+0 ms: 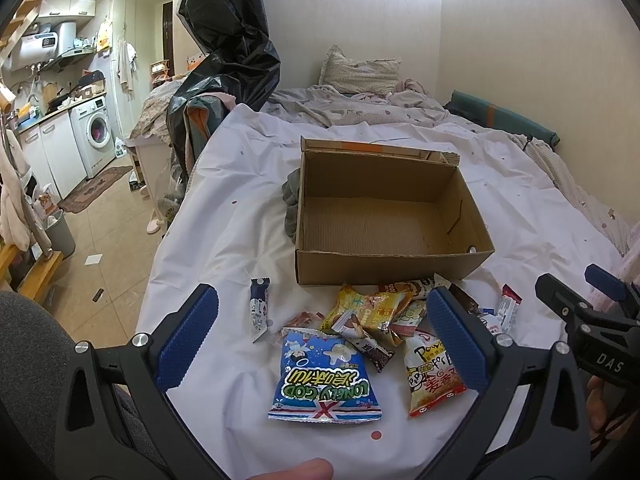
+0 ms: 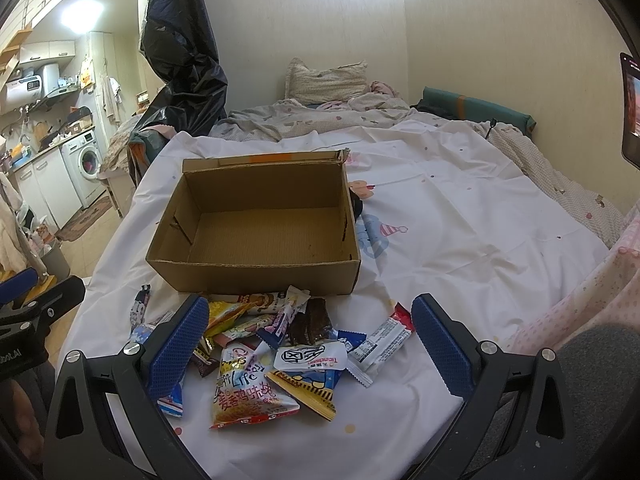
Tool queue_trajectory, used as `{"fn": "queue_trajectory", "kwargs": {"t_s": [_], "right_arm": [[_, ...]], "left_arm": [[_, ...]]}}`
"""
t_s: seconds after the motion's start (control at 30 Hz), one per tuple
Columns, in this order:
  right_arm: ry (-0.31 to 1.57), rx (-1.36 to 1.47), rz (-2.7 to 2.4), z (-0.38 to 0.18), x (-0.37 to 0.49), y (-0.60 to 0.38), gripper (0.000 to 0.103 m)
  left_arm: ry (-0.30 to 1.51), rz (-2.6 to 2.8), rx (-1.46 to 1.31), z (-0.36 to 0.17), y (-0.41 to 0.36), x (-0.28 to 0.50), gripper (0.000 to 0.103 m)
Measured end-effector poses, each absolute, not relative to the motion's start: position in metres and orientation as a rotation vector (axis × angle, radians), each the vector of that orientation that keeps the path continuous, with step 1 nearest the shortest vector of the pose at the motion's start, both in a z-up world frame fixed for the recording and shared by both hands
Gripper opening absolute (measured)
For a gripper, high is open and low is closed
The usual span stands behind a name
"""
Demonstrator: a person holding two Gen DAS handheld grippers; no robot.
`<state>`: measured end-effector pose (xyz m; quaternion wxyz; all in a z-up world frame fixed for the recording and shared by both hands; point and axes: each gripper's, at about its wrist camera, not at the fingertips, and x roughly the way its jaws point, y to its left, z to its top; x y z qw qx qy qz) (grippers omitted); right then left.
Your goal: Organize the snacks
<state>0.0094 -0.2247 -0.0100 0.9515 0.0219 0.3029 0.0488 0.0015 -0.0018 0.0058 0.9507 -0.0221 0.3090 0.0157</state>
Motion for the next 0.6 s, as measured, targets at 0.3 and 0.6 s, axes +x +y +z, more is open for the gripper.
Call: {"fn": "queue_trajectory", "kwargs": {"t_s": [0.3,0.6], "right_arm": [[0.622,0.048,0.101,-0.011,0.011,-0.224,0.103],[0.811,0.259,0.185,-0.020,0.043,-0.255,0.103]], "left_arm": [[0.632,0.030,-0.042,0.005,-0.002,0.002,0.103],[0.774,0.073,-0.032,0.000,0.014,0.029,0.103]]}}
